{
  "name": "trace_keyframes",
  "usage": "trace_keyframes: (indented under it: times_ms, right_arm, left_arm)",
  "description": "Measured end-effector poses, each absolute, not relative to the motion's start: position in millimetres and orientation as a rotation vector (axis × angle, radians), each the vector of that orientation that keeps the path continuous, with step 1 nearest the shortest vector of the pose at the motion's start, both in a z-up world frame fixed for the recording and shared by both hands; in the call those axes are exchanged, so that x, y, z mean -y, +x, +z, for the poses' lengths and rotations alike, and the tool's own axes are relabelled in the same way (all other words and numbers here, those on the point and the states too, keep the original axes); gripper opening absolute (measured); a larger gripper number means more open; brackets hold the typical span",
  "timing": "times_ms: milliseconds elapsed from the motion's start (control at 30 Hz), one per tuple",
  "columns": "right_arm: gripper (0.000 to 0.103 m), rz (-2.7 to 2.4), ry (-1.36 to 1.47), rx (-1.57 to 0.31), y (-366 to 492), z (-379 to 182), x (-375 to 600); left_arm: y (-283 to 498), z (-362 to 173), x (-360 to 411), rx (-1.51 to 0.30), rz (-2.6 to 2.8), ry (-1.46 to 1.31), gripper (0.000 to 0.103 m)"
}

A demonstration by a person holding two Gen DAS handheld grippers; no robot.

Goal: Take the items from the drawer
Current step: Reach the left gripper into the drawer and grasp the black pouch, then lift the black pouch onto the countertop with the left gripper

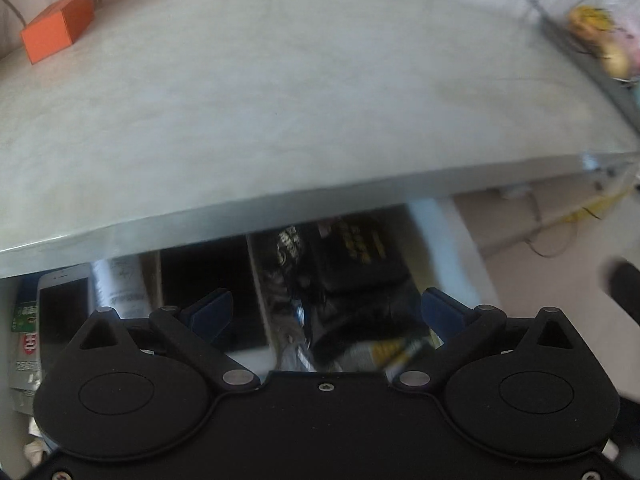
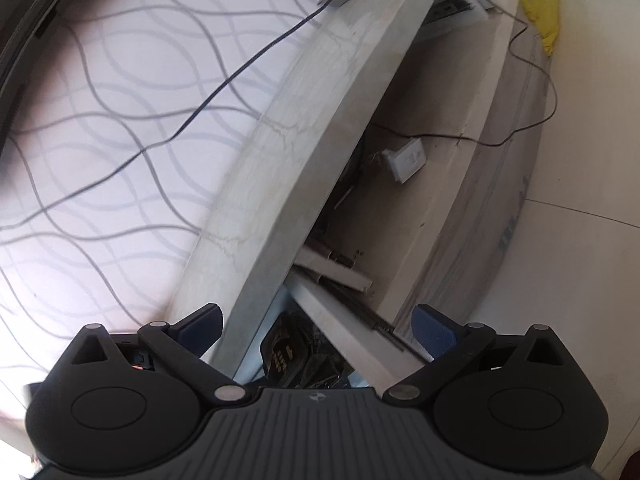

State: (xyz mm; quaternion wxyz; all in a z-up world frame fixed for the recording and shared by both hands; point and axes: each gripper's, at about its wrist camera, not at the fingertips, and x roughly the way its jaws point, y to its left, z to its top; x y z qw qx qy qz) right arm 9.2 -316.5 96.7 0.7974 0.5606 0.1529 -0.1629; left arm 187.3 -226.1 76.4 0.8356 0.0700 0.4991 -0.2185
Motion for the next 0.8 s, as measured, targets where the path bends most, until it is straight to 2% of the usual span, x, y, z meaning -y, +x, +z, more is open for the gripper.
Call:
trace_keyframes:
  times_ms: [233, 433, 467, 533, 567, 667, 800]
  right_arm:
    - [0.103, -0.348, 1.258, -0.328, 5, 89, 327]
    - [0.103, -0.352, 1.285, -0.335, 4, 81, 335]
    - [0.103, -0.354, 1.290, -0.338, 4, 79, 336]
    - [0.103, -0.356, 1.300, -0.341, 4, 77, 338]
    - [0.103, -0.356, 1.303, -0.343, 4, 76, 339]
    - [0.103, -0.351, 1.307, -0.347, 4, 74, 339]
    - [0.103, -0.356, 1.308, -0.342, 3, 73, 340]
  left_arm:
    - [204, 58, 267, -1.050, -0.407, 0.252, 0.102]
    - [216, 38, 270, -1.106, -0.326, 0.310, 0.096]
    - [217, 38, 268, -1.100, -0.326, 0.311, 0.093]
    - [216, 41, 265, -1.089, -0.337, 0.298, 0.071]
    - [216, 42, 263, -1.095, -0.349, 0.286, 0.068]
    - [216, 45, 258, -1.092, -0.371, 0.278, 0.062]
    - [210, 55, 237, -1.110, -0.418, 0.245, 0.061]
